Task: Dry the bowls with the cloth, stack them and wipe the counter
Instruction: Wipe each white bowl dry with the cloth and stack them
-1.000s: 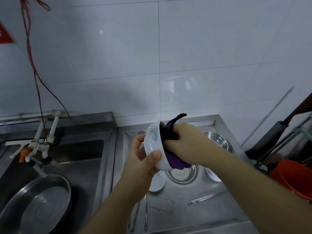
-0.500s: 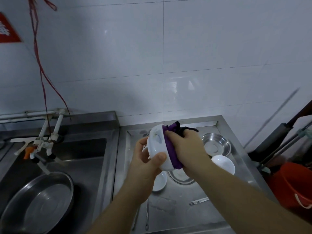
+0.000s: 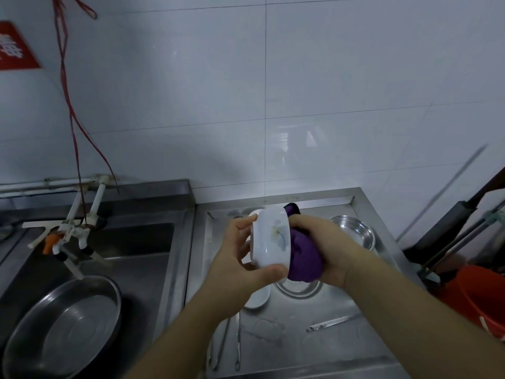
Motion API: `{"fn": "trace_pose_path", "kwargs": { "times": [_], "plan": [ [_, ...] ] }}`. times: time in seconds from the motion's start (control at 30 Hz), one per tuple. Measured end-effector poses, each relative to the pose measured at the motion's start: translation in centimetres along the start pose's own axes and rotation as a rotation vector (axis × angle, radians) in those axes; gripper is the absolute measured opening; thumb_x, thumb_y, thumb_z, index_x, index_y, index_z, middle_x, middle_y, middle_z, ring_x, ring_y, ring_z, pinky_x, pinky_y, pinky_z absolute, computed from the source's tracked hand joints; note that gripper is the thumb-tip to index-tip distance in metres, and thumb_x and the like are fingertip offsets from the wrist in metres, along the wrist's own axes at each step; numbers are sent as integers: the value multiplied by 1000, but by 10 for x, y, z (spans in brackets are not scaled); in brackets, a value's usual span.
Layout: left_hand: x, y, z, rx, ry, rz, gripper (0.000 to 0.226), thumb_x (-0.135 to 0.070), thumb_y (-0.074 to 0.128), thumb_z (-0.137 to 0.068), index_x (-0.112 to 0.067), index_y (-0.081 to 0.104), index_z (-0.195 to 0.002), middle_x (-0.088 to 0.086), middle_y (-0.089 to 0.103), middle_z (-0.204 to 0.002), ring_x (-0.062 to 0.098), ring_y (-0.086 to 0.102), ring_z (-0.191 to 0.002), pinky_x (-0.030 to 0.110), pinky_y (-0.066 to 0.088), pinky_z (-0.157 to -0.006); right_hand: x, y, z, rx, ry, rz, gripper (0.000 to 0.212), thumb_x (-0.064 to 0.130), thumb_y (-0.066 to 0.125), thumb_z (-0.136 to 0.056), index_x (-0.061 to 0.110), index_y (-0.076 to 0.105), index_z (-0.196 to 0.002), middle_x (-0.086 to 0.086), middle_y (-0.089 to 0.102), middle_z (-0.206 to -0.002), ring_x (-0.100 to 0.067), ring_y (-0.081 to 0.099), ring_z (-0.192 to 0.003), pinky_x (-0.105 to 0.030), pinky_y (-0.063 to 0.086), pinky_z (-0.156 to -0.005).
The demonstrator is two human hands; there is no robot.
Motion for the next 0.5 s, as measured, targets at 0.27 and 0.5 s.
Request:
{"fn": "trace_pose_path", "kwargs": {
  "times": [0.27, 0.5],
  "plan": [
    [10, -6, 6, 56, -7, -232, 100, -42, 97, -63, -51, 39, -144, -23, 52, -142, 16, 58, -132, 40, 63, -94, -29, -8, -2, 78, 69, -261, 44, 38, 80, -74, 6, 79, -105, -16, 75, -101, -35, 74, -85, -44, 62, -74],
    [14, -8, 6, 136, -37, -360, 100, -41, 93, -73, -50, 31, -151, -18, 41, -150, 16, 54, -133, 41, 62, -97, -35, -14, -1, 226, 49, -192, 69, 35, 100, -60, 6, 78, -119, -23, 72, -124, -40, 74, -105, -48, 61, -82]
  ]
}}
Point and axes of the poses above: each hand's wrist, its own z-axis away from the middle knuckle, its own y-axis out of the palm, x = y × z, the point moved 3 cm from there along -z, towards the middle knuckle
